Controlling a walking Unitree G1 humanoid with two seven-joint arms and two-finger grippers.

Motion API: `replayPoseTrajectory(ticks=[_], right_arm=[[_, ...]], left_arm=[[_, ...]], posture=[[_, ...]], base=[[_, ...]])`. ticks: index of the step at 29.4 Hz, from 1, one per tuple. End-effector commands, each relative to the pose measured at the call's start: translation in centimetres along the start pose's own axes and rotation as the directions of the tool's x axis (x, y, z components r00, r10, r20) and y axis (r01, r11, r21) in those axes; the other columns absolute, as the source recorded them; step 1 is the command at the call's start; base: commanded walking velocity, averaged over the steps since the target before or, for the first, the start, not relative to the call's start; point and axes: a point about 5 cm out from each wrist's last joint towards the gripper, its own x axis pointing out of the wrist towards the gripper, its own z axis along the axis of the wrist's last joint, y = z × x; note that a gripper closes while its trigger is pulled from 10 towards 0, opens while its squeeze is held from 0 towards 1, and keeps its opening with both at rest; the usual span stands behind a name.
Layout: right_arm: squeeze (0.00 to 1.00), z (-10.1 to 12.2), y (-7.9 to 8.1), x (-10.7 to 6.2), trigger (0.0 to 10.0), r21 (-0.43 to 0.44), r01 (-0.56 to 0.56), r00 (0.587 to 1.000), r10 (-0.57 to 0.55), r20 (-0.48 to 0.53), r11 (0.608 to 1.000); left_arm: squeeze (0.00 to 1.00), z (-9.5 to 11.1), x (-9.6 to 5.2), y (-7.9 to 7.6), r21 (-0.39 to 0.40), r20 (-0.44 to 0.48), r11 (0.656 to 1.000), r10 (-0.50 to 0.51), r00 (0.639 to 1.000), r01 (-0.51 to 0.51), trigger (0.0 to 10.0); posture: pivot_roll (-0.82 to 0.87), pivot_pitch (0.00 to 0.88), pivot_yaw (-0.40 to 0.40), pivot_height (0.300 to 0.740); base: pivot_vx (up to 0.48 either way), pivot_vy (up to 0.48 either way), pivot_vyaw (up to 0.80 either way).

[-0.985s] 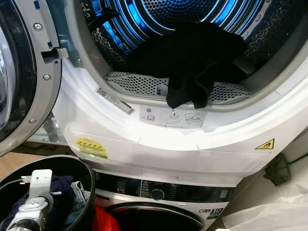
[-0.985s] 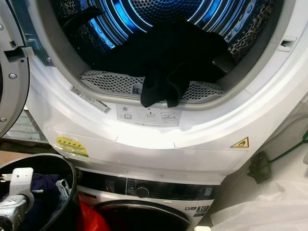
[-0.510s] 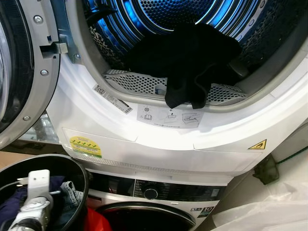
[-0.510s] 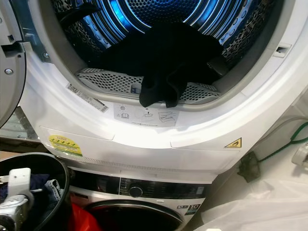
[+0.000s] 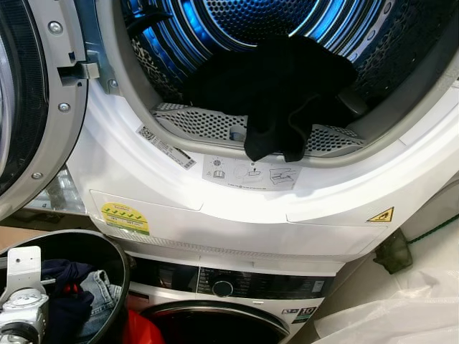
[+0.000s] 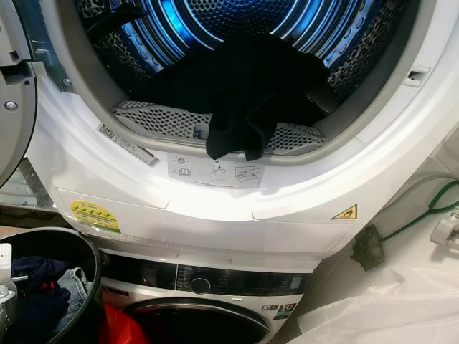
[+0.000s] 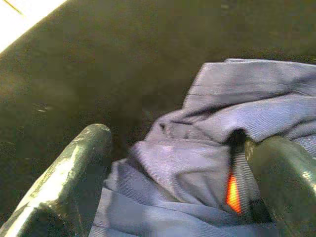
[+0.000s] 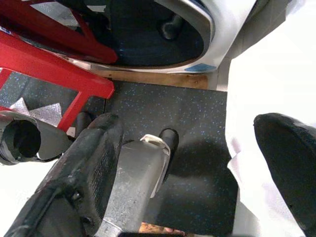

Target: Clothes washing

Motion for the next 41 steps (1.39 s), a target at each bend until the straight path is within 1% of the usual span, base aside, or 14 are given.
replayPoseTrajectory(ticks=[1,3,4,9,11,12,13,14,16,18,19,20,21,41], right_arm=[[0.0,0.0,-1.2,-0.6,10.0,-0.025,0.031,1.0,-0.031,0.003,0.999],[0.0,0.1,-1.6,-0.8,10.0,-0.026,0.04,0.999,-0.04,0.003,0.999],[0.0,0.1,-2.0,-1.0,10.0,-0.033,0.053,0.999,-0.053,0.003,0.998],[0.0,0.4,-2.4,-1.2,10.0,-0.041,0.063,0.998,-0.063,0.005,0.997],[0.0,0.6,-2.4,-1.1,10.0,-0.042,0.062,0.998,-0.061,0.012,0.997],[0.0,0.7,-2.3,-1.1,10.0,-0.041,0.062,0.998,-0.061,0.015,0.997],[0.0,0.7,-2.1,-1.0,10.0,-0.038,0.06,0.998,-0.059,0.017,0.998],[0.0,0.7,-2.1,-1.0,10.0,-0.038,0.06,0.998,-0.059,0.017,0.998],[0.0,0.6,-1.8,-0.8,10.0,-0.032,0.046,0.999,-0.046,0.019,0.998],[0.0,0.6,-1.7,-0.8,10.0,-0.03,0.042,0.999,-0.041,0.021,0.999],[0.0,0.6,-1.7,-0.8,10.0,-0.029,0.04,0.999,-0.04,0.02,0.999],[0.0,0.6,-1.7,-0.8,10.0,-0.029,0.04,0.999,-0.04,0.02,0.999],[0.0,0.5,-1.7,-0.8,10.0,-0.031,0.039,0.999,-0.039,0.016,0.999],[0.0,0.5,-1.3,-0.5,10.0,-0.035,0.027,1.0,-0.027,0.004,0.999]], left_arm=[[0.0,-0.7,-0.2,-0.9,0.002,-0.026,0.999,-0.032,0.999,0.032,10.0],[0.0,-0.4,-0.3,-1.6,-0.03,-0.016,0.998,-0.063,0.998,0.063,10.0],[0.0,0.0,-0.4,-2.4,-0.053,-0.001,0.994,-0.099,0.995,0.098,10.0],[0.0,0.4,-0.6,-3.4,-0.076,0.012,0.984,-0.159,0.987,0.159,10.0],[0.0,0.6,-0.8,-4.0,-0.106,0.019,0.971,-0.214,0.977,0.214,10.0],[0.0,0.7,-0.8,-4.2,-0.092,0.02,0.968,-0.234,0.972,0.234,10.0],[0.0,0.5,-0.8,-4.3,-0.057,0.011,0.968,-0.246,0.969,0.246,10.0],[0.0,0.5,-0.8,-4.3,-0.057,0.011,0.968,-0.246,0.969,0.246,10.0],[0.0,-0.1,-0.7,-3.5,-0.029,-0.022,0.981,-0.192,0.981,0.191,10.0],[0.0,-0.4,-0.6,-3.1,-0.032,-0.038,0.985,-0.17,0.985,0.168,10.0],[0.0,-0.5,-0.5,-2.8,-0.034,-0.05,0.987,-0.16,0.986,0.158,6.4],[0.0,-0.5,-0.5,-2.8,-0.034,-0.05,0.987,-0.16,0.986,0.158,6.4],[0.0,-0.6,-0.5,-2.8,-0.025,-0.051,0.987,-0.159,0.986,0.158,0.0],[0.0,-0.6,-0.6,-3.0,-0.007,-0.058,0.985,-0.173,0.983,0.173,0.0]], posture=[[-0.02,0.0,-0.146,0.74],[-0.03,0.0,-0.154,0.74],[-0.03,0.0,-0.161,0.74],[-0.03,0.0,-0.165,0.74],[-0.04,0.0,-0.165,0.74],[-0.04,0.0,-0.164,0.74],[-0.05,0.0,-0.163,0.74],[-0.05,0.0,-0.163,0.74],[-0.04,0.0,-0.16,0.74],[-0.04,0.0,-0.161,0.74],[-0.04,0.0,-0.161,0.74],[-0.04,0.0,-0.161,0.74],[-0.04,0.0,-0.161,0.74],[-0.03,0.0,-0.156,0.74]], base=[[0.0,0.0,0.0],[0.0,0.0,0.0],[0.0,0.0,0.0],[0.0,0.0,0.0],[0.0,0.0,0.0],[0.0,0.0,0.0],[0.0,0.0,0.0],[0.0,0.0,0.0],[0.0,0.0,0.0],[0.0,0.0,0.0],[0.0,0.0,0.0],[0.0,0.0,0.0],[0.0,0.0,0.0],[0.0,0.0,0.0]])
